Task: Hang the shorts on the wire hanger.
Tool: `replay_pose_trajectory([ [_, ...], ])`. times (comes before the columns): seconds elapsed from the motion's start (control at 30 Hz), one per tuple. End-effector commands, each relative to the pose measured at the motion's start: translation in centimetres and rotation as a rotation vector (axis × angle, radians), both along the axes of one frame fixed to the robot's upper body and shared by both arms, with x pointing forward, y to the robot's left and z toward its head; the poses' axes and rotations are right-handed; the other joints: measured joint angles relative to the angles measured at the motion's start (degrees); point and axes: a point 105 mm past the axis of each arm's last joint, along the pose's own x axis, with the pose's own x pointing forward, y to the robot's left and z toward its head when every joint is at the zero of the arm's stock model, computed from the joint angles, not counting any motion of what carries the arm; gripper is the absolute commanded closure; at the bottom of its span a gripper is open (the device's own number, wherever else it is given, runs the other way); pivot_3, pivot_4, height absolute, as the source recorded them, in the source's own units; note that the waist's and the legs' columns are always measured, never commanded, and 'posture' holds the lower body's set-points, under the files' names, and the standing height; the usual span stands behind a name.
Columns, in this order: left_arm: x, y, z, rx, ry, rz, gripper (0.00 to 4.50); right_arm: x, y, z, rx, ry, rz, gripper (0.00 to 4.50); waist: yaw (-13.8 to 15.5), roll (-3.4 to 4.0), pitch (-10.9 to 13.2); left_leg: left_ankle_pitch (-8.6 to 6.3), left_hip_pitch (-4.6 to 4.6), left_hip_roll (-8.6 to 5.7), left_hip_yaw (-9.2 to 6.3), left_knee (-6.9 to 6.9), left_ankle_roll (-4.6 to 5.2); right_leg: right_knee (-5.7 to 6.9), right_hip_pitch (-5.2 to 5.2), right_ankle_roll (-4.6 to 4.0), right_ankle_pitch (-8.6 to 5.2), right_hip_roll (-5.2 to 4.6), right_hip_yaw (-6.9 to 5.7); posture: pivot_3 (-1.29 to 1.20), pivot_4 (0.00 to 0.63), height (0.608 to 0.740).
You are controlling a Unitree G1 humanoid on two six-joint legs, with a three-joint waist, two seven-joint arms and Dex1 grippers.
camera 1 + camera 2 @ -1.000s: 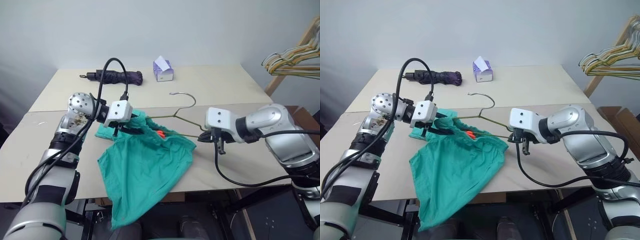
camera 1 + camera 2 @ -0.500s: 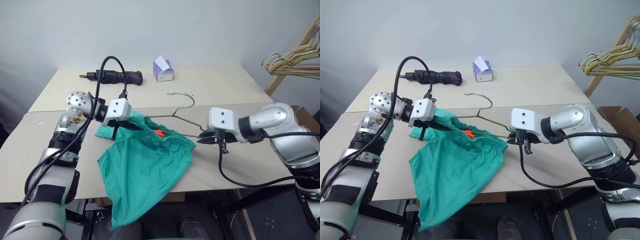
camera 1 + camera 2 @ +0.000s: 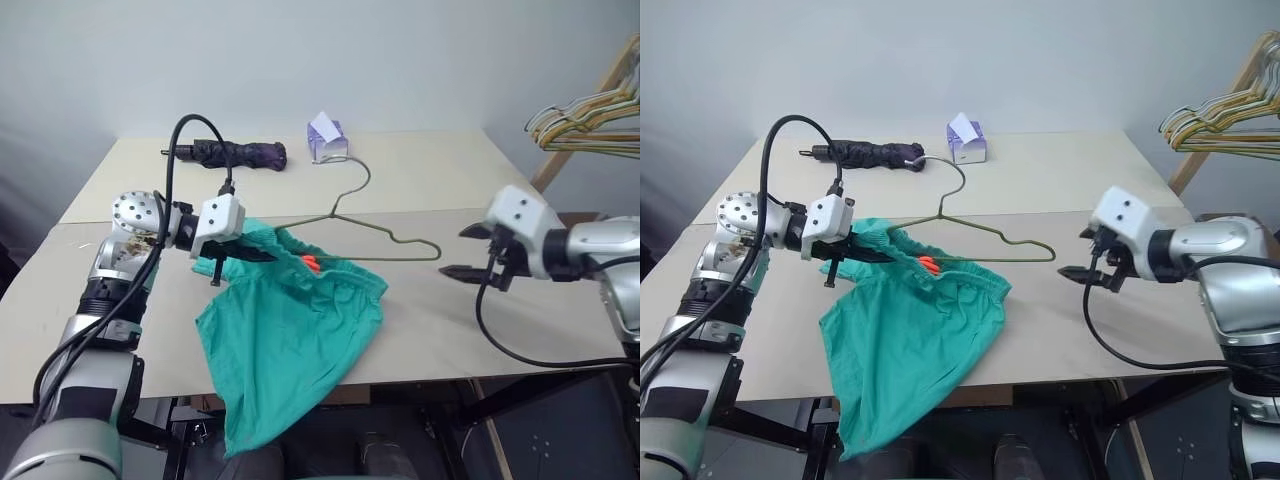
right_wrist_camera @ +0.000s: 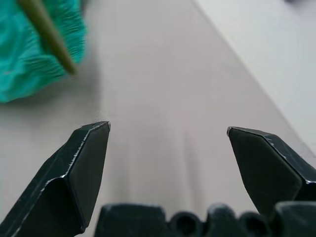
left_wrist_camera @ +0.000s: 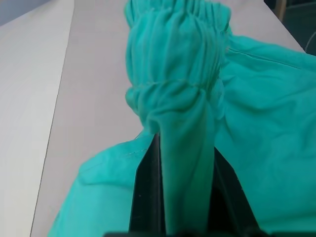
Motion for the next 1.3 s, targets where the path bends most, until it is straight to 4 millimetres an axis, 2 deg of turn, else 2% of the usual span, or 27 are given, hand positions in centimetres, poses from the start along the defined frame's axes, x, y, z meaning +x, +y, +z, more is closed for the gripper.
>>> replay_pose_trajectory([
  [0.03, 0.2, -0.1, 2.0, -0.063, -0.062, 0.015, 4.5, -1.2, -0.6, -0.7, 0.068, 0.054, -0.002, 0.03, 0.09, -0.03, -0.02, 0.0, 0.02, 0.0, 0.0, 0.0, 0.0, -0.04, 0.05, 0.0, 0.0, 0.0, -0.01, 0.02, 0.006, 0.74],
  [0.2, 0.5, -0.3, 2.3, -0.08, -0.067, 0.026, 4.5, -2.7, 2.1, -3.2, 0.233, 0.156, 0.089, 0.03, -0.23, -0.02, -0.02, 0.0, 0.03, -0.01, 0.0, 0.03, 0.0, -0.03, 0.1, 0.0, 0.0, -0.01, 0.0, 0.02, 0.007, 0.74],
  [0.47, 0.5, -0.3, 2.5, -0.077, -0.067, 0.024, 4.5, -2.9, 7.6, -5.5, 0.457, 0.267, 0.114, 0.03, -0.65, -0.03, -0.02, 0.0, 0.07, 0.0, -0.04, 0.02, 0.0, 0.0, 0.12, 0.0, 0.0, 0.03, 0.0, 0.03, 0.013, 0.74],
  [0.87, 0.4, -0.3, 2.3, -0.069, -0.061, 0.022, 4.5, -2.0, 11.1, -8.2, 0.541, 0.447, 0.04, 0.03, -0.09, -0.03, -0.02, 0.0, 0.06, -0.01, -0.04, 0.02, 0.0, 0.01, 0.11, 0.0, 0.0, 0.02, 0.0, 0.04, 0.025, 0.74],
  [0.97, 0.4, -0.3, 2.2, -0.069, -0.06, 0.022, 4.5, -1.5, 11.6, -7.7, 0.603, 0.448, 0.024, 0.65, -0.09, -0.03, -0.02, 0.0, 0.07, 0.0, -0.05, 0.01, 0.0, 0.01, 0.11, 0.01, 0.0, 0.03, -0.01, 0.04, 0.028, 0.74],
  [1.3, 0.5, -0.1, 2.2, -0.068, -0.055, 0.033, 4.5, -1.4, 11.4, -6.9, 0.67, 0.46, 0.014, 4.1, -0.06, -0.02, -0.02, 0.0, 0.06, 0.0, -0.06, 0.02, 0.01, 0.01, 0.1, 0.01, 0.0, 0.02, -0.01, 0.04, 0.032, 0.74],
])
